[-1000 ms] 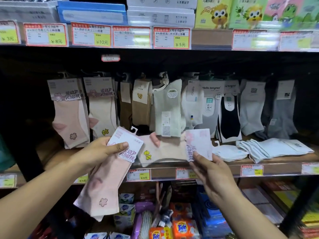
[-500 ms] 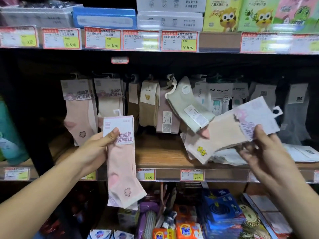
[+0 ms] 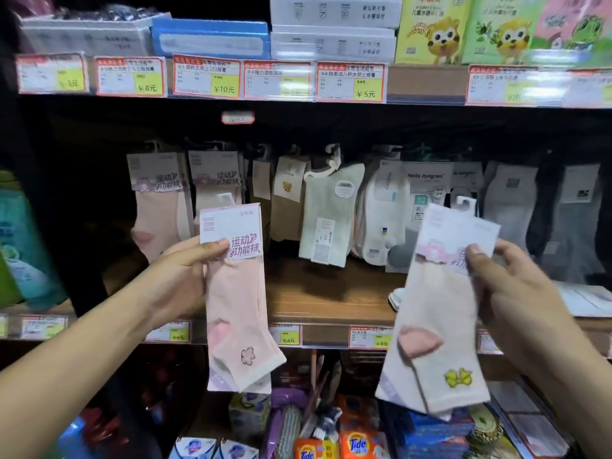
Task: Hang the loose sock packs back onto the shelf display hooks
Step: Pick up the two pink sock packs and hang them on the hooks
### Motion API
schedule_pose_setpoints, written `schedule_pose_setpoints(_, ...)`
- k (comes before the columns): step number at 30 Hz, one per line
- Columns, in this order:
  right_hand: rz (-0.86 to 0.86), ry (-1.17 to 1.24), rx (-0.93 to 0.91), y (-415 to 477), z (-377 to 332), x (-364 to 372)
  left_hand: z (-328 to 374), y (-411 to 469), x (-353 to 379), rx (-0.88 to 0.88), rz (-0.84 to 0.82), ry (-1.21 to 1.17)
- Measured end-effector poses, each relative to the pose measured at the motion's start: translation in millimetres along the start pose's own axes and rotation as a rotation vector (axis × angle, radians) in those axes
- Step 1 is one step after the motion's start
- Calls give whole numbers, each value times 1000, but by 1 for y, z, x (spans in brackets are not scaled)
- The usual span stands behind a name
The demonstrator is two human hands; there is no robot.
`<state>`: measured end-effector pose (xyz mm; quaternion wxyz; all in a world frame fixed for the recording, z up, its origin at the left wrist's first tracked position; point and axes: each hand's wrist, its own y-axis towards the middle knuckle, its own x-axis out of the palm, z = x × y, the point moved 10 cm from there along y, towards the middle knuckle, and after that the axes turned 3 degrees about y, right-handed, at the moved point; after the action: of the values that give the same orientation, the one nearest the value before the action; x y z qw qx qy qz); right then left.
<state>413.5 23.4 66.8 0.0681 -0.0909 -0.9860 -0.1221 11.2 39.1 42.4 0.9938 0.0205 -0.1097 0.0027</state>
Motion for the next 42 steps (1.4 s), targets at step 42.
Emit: schedule_pose_setpoints(42,-244,-201,-149,67,7,346,103,66,-141,239,405,109)
